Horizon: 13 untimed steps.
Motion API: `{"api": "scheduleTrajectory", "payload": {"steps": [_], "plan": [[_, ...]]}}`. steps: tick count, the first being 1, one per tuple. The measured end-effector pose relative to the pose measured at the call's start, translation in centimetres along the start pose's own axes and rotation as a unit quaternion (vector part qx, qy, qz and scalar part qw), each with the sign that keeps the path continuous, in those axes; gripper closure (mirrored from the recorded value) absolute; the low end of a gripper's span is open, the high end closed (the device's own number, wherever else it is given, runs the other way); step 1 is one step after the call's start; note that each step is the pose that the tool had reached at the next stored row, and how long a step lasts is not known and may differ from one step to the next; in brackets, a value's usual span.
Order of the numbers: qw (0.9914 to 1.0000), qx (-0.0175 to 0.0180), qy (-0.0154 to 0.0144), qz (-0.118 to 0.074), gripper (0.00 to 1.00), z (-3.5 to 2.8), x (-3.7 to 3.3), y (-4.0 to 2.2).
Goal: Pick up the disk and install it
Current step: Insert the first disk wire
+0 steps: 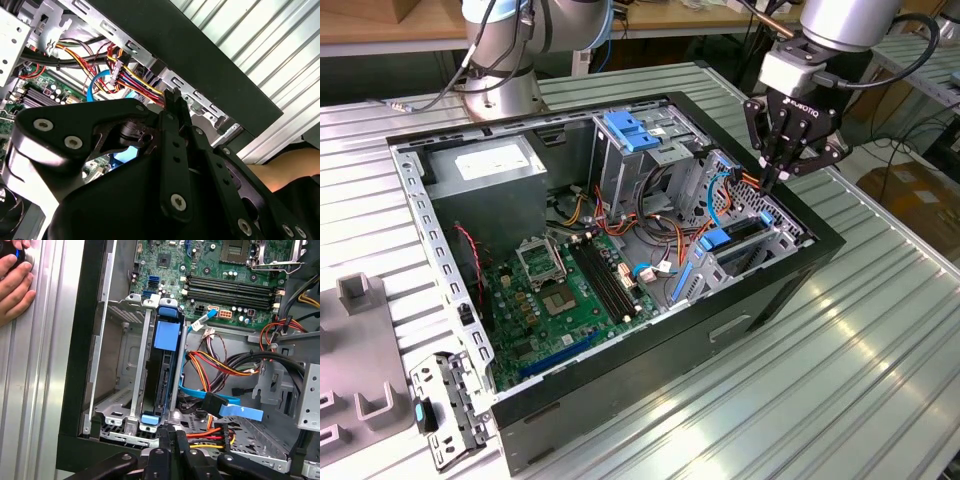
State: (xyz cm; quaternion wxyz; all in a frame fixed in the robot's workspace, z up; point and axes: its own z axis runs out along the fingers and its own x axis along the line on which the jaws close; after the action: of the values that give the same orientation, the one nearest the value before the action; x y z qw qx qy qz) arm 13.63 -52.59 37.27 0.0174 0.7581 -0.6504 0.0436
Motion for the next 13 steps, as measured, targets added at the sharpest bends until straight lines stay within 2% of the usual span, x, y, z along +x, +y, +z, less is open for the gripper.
{"api": "scheduleTrajectory", "payload": {"steps": [8,13], "plan": [[1.0,0.0,-0.0001,0.0,0.84,0.01,0.0,0.02],[0.99994,-0.001,0.0003,0.011,0.84,0.02,-0.03,0.22]]}}
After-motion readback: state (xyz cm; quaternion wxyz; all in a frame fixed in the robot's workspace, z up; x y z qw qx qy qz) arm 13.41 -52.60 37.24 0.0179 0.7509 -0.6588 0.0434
